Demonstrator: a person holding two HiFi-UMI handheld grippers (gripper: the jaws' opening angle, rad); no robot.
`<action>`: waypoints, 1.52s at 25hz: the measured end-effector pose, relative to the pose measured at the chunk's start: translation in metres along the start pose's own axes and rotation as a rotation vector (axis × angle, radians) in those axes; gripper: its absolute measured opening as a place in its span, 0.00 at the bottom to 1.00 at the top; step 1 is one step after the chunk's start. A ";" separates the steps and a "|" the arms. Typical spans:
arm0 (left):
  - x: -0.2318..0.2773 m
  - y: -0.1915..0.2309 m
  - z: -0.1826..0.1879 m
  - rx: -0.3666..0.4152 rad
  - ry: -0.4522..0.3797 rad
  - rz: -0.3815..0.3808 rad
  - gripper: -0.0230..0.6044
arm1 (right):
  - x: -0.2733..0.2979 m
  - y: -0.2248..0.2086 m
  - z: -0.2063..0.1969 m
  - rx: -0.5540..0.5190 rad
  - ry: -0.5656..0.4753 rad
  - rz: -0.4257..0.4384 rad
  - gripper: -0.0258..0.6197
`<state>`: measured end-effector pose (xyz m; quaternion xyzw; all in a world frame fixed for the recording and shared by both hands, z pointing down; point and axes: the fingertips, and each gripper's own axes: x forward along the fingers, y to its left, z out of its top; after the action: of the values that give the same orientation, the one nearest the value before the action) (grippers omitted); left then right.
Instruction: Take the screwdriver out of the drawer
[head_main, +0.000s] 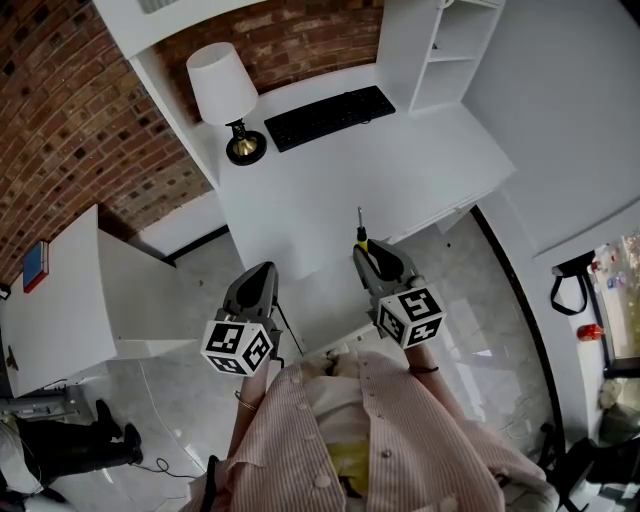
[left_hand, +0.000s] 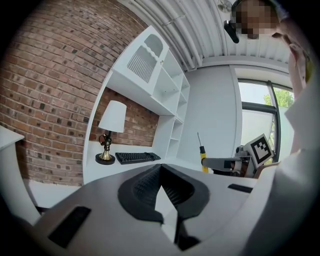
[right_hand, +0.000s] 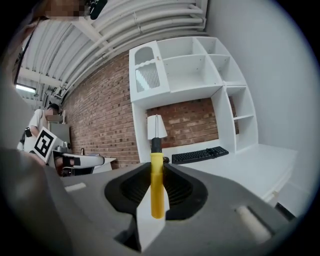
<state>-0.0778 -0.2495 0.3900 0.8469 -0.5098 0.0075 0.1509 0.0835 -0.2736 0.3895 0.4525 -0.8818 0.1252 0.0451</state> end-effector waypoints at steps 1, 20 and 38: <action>-0.001 0.001 0.003 0.004 -0.008 0.005 0.04 | -0.001 -0.003 0.005 0.004 -0.017 -0.014 0.17; -0.010 0.026 0.025 0.043 -0.074 0.101 0.04 | -0.007 -0.027 0.038 0.000 -0.124 -0.095 0.17; -0.004 0.033 0.016 0.058 -0.036 0.125 0.04 | -0.002 -0.030 0.031 0.010 -0.112 -0.115 0.17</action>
<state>-0.1108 -0.2646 0.3826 0.8175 -0.5639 0.0165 0.1162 0.1095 -0.2971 0.3645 0.5088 -0.8549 0.1011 0.0004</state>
